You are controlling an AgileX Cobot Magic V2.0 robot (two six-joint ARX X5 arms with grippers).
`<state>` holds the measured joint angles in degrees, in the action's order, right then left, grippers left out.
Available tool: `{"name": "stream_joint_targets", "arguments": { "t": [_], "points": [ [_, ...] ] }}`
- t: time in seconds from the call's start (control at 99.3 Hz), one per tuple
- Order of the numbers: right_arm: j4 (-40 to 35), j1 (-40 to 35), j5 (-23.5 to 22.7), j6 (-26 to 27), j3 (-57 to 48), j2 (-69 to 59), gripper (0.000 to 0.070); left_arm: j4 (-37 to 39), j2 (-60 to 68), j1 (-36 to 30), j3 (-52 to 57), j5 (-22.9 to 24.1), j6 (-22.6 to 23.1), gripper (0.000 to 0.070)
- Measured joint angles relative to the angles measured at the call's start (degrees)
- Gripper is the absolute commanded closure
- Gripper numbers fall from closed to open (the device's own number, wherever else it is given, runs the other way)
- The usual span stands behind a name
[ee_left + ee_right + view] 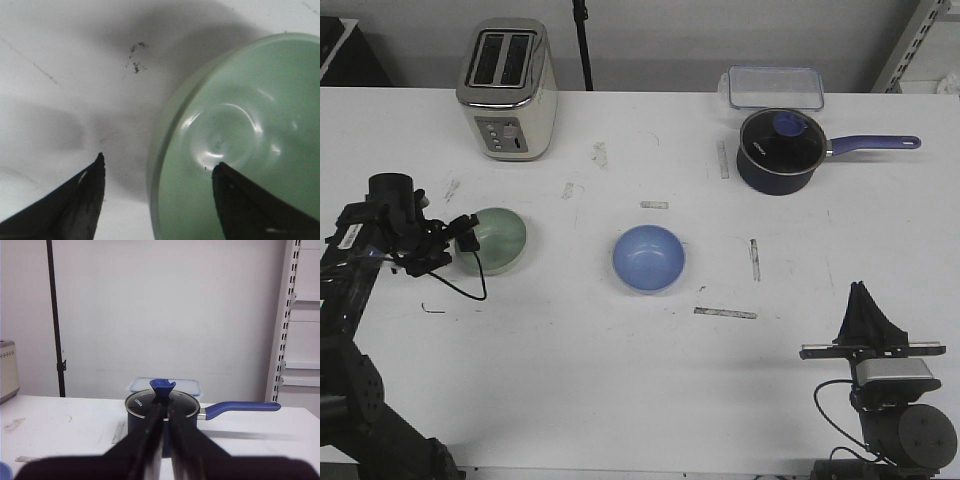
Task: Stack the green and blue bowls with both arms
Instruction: 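Reach the left gripper forward and grasp the rim of the green bowl, then lift the green bowl with the left gripper and carry it over the blue bowl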
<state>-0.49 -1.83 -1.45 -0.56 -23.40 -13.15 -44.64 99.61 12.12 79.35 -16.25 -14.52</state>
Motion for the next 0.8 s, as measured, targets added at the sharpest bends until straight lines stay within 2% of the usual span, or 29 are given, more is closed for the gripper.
{"name": "stream_joint_targets", "arguments": {
  "t": [0.141,0.242,0.352,0.523,0.795],
  "points": [
    [0.0,0.0,0.0,0.0,0.0,0.0,0.069,0.2,0.9,-0.5,0.0,0.0,0.0,0.0315],
    [0.0,0.0,0.0,0.0,0.0,0.0,0.069,0.8,1.2,-0.6,0.0,0.1,0.0,0.0458],
    [0.0,0.0,0.0,0.0,0.0,0.0,0.069,1.1,2.3,-0.6,0.0,0.3,0.0,0.0531],
    [0.0,0.0,0.0,0.0,0.0,0.0,0.069,1.4,2.7,-0.8,0.0,0.3,0.0,0.0699],
    [0.0,0.0,0.0,0.0,0.0,0.0,0.069,1.3,2.6,-0.9,0.0,1.4,0.0,0.07]
  ]
}}
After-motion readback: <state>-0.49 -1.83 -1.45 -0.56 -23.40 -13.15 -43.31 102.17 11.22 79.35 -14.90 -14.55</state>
